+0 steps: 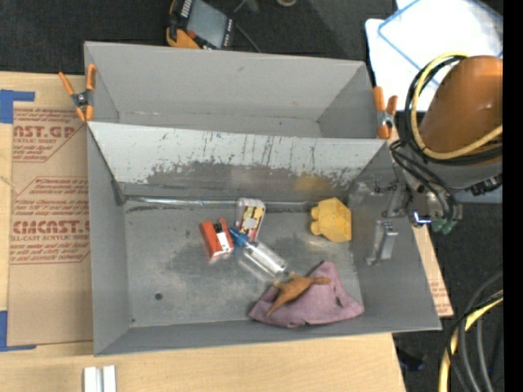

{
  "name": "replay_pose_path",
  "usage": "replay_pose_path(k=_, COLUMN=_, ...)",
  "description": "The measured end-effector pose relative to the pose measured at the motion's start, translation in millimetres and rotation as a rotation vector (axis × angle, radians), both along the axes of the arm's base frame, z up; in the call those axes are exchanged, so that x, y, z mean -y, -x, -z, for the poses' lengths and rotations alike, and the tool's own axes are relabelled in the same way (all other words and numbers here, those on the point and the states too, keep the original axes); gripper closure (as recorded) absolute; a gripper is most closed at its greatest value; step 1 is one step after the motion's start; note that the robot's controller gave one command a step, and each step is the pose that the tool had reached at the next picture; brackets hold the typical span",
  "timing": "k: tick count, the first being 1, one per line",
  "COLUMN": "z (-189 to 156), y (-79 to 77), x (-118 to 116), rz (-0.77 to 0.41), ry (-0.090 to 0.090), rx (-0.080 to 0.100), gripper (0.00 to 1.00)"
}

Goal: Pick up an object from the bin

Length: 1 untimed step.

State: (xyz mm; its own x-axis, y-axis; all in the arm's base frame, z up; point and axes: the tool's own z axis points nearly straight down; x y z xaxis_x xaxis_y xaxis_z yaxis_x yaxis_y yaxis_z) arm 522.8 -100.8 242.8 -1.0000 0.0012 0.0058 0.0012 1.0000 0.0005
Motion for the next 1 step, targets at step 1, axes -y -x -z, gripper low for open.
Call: replay_pose_path(k=1, z=-4.6, y=-1.5, x=-0.7, rz=-0.003, ry=0.001, rx=0.009, gripper=0.00)
